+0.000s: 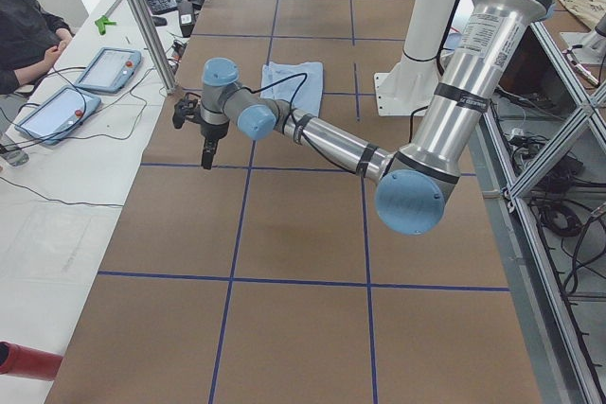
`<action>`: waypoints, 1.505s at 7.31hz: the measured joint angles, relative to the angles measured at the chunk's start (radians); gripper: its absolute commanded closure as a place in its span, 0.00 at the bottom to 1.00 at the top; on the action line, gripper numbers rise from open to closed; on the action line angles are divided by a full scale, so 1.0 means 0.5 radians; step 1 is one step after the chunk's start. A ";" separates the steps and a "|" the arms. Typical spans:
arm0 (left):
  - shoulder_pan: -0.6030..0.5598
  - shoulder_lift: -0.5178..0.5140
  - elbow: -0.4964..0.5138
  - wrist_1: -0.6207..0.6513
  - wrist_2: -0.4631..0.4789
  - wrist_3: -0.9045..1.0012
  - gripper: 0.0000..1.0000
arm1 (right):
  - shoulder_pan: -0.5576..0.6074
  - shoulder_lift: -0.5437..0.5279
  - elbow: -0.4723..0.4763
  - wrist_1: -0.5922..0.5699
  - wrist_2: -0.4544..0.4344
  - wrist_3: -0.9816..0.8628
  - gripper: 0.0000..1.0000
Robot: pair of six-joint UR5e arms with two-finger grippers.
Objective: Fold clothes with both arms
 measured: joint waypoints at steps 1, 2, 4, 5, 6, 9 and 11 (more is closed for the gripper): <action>-0.161 0.113 0.003 0.036 -0.028 0.339 0.00 | 0.143 -0.239 0.108 0.001 0.044 -0.251 0.00; -0.304 0.232 0.011 0.049 -0.071 0.640 0.00 | 0.273 -0.433 0.174 -0.002 0.084 -0.476 0.00; -0.525 0.457 0.042 0.039 -0.166 1.145 0.00 | 0.500 -0.721 0.246 -0.003 0.167 -0.776 0.00; -0.585 0.530 0.048 0.034 -0.186 1.290 0.00 | 0.546 -0.793 0.274 -0.005 0.189 -0.811 0.00; -0.610 0.592 0.051 0.018 -0.193 1.347 0.00 | 0.563 -0.818 0.281 -0.007 0.194 -0.821 0.00; -0.616 0.727 0.058 -0.025 -0.100 1.398 0.00 | 0.568 -0.838 0.282 0.004 0.197 -0.817 0.00; -0.616 0.759 0.034 0.027 -0.199 1.313 0.00 | 0.568 -0.842 0.275 0.003 0.213 -0.806 0.00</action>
